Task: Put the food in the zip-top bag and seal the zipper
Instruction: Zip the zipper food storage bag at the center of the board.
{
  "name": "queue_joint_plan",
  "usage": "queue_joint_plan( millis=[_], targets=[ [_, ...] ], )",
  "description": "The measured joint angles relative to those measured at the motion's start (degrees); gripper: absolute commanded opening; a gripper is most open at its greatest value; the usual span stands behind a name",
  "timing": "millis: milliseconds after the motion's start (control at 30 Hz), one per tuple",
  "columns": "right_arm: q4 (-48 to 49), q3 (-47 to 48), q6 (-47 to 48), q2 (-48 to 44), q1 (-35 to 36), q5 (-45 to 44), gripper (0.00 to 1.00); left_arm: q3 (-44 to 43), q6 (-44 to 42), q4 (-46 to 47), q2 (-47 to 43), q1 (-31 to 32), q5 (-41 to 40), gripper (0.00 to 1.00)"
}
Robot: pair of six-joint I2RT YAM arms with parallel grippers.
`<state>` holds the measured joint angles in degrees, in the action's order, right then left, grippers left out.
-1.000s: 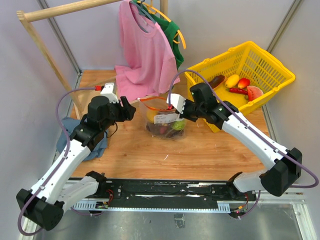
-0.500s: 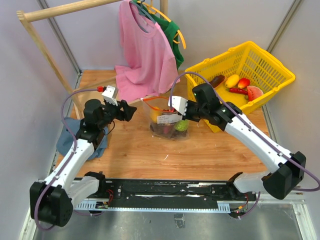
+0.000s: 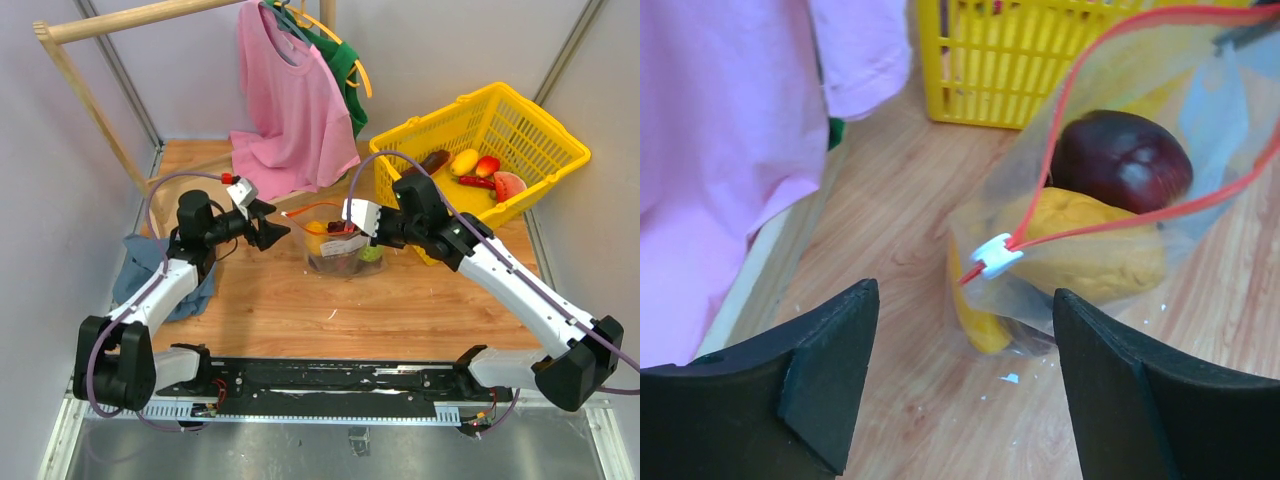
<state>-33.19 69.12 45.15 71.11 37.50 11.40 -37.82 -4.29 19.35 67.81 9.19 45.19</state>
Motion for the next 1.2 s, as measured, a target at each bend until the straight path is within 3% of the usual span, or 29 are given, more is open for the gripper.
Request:
queue_joint_plan(
  millis=[333, 633, 767, 933, 1133, 1200],
  targets=[
    [0.4, -0.5, 0.3, -0.2, 0.0, 0.2, 0.01, -0.4, -4.1, 5.6, 6.9, -0.1, 12.7, 0.62],
    [0.4, -0.6, 1.0, -0.3, 0.0, 0.2, 0.01, -0.5, -1.4, 14.3, 11.1, -0.1, 17.3, 0.56],
    [0.4, -0.6, 1.2, -0.3, 0.0, 0.2, 0.01, -0.4, 1.4, 20.2, 11.6, -0.1, 18.3, 0.45],
    [0.4, -0.6, 1.4, -0.3, 0.0, 0.1, 0.01, -0.2, 3.1, 22.6, 12.5, -0.1, 19.4, 0.39],
    [0.4, -0.6, 1.4, -0.3, 0.0, 0.0, 0.01, 0.0, -0.2, 17.3, 9.4, -0.1, 19.4, 0.27],
    [0.4, -0.6, 1.4, -0.3, 0.0, 0.0, 0.01, 0.0, -1.5, 15.2, 7.7, -0.1, 19.4, 0.15]
  ],
)
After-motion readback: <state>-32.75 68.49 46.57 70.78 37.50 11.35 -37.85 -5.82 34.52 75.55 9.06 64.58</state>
